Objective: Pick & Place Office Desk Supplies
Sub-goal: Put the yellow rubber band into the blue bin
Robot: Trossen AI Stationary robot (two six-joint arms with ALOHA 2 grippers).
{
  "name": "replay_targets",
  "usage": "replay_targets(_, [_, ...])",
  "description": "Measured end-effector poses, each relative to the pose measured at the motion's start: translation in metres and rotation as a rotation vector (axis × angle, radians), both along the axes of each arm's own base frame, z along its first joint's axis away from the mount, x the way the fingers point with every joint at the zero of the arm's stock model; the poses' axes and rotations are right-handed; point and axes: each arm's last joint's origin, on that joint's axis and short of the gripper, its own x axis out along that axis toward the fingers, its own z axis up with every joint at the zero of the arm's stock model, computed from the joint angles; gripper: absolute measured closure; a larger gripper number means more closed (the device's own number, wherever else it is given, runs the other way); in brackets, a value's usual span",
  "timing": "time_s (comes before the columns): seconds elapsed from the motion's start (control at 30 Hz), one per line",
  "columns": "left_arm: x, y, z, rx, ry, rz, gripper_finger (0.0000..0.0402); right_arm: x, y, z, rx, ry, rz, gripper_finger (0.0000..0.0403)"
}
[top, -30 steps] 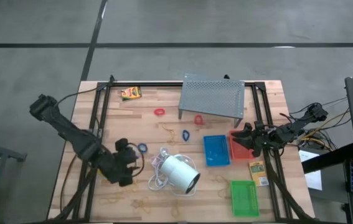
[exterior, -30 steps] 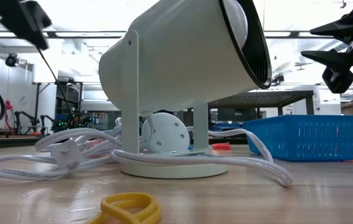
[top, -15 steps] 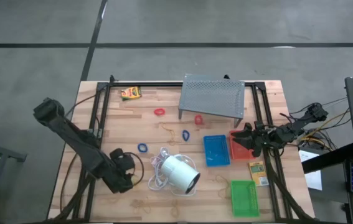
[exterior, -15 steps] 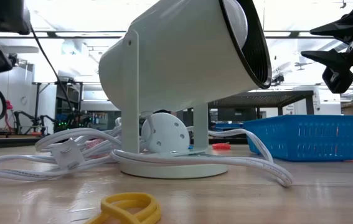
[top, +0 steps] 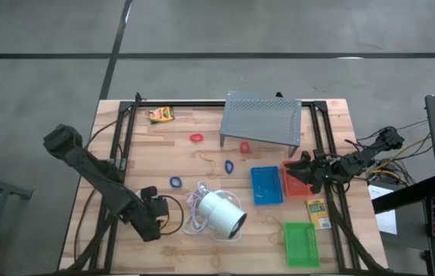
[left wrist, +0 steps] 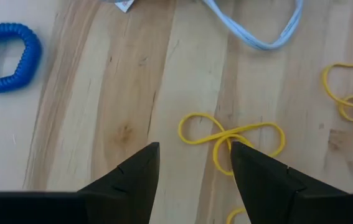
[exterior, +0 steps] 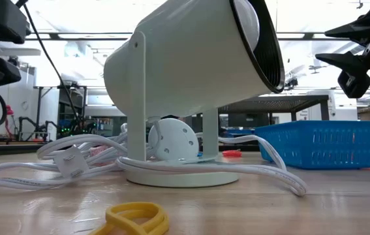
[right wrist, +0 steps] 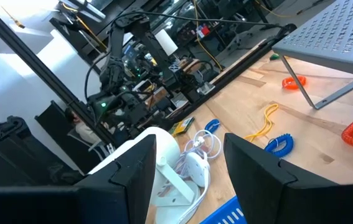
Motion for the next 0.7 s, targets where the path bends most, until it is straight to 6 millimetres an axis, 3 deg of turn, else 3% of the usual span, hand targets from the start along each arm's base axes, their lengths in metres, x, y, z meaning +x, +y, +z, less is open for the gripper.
replay_targets(0.27, [0.010, 0.010, -0.001, -0.046, 0.026, 0.071, 0.0200, 0.000, 0.000, 0.000, 0.000, 0.000, 0.000, 0.0218])
replay_targets(0.53, [0.014, 0.032, -0.026, -0.167, 0.060, 0.087, 0.0200, 0.000, 0.000, 0.000, 0.000, 0.000, 0.000, 0.0218])
replay_targets(0.7, [0.016, 0.036, -0.028, -0.176, 0.063, 0.096, 0.0200, 0.000, 0.000, 0.000, 0.000, 0.000, 0.001, 0.0218])
